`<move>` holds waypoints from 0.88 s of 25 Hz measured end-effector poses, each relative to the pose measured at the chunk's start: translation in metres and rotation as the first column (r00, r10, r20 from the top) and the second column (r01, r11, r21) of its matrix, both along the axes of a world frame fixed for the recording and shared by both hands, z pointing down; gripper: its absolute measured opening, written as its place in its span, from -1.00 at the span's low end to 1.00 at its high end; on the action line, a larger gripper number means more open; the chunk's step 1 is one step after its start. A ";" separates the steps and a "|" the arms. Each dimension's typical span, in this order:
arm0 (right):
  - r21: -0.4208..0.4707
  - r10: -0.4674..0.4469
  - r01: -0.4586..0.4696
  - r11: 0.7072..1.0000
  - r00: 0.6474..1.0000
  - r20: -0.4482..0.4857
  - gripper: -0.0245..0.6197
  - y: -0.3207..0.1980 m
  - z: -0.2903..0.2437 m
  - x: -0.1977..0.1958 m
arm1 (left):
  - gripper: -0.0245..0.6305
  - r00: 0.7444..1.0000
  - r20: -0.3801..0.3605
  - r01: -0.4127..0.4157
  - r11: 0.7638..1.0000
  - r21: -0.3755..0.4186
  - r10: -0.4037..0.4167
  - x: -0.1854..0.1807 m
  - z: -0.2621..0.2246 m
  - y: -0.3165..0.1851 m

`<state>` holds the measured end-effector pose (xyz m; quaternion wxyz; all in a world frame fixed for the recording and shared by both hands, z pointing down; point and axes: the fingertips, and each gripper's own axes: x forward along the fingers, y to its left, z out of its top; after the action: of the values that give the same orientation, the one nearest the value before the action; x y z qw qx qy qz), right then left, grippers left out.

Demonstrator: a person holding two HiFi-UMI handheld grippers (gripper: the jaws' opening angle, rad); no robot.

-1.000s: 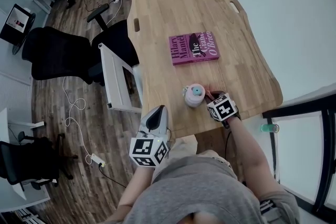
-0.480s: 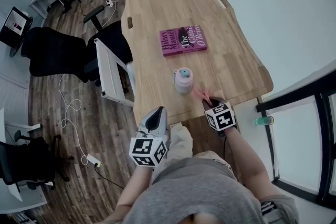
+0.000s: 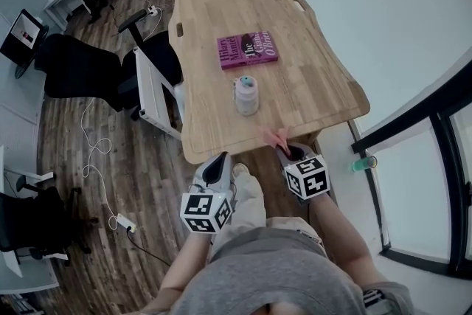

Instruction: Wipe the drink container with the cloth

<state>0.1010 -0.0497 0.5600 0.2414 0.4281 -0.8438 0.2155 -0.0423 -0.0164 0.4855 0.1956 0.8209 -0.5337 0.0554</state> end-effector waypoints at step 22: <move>0.088 0.036 -0.046 0.995 0.993 0.114 -0.84 0.117 -0.047 0.009 | -0.92 1.000 -0.013 -0.026 1.000 0.016 0.026 0.027 -0.003 0.103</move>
<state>0.1097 0.0669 0.5134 0.1693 0.4429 -0.8561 0.2058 -0.0153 0.0867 0.4827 0.1919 0.8296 -0.5222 0.0480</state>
